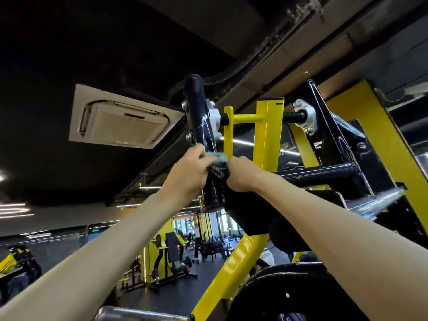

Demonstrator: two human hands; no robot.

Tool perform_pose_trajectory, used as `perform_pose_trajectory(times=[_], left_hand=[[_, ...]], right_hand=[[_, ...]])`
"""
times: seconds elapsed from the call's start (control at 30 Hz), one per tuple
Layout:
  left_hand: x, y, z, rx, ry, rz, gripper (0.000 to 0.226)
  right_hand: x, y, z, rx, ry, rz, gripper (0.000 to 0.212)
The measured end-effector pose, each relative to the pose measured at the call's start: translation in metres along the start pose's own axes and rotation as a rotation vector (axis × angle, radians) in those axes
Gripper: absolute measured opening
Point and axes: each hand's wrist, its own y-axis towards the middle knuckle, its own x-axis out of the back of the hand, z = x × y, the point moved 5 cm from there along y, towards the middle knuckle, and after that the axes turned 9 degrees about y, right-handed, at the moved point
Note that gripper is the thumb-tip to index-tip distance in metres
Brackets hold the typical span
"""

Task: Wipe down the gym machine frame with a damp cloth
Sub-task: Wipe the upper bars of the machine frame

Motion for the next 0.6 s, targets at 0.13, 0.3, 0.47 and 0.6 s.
perform_pose_trajectory(times=[0.13,0.3,0.47,0.6], left_hand=[[0.003,0.028,0.005,-0.007,0.017,0.022,0.034],[0.0,0.02,0.007,0.11,-0.029,-0.037,0.034],[0.003,0.021,0.007,0.031,-0.02,0.013,0.035],[0.004,0.023,0.012,0.119,-0.028,-0.053,0.036]], right_hand=[[-0.001,0.0,-0.002,0.042,-0.001,-0.024,0.019],[-0.002,0.001,0.002,0.071,-0.034,-0.026,0.027],[-0.001,0.003,0.001,0.079,-0.035,-0.018,0.028],[-0.001,0.001,0.0,0.062,-0.021,-0.003,0.03]])
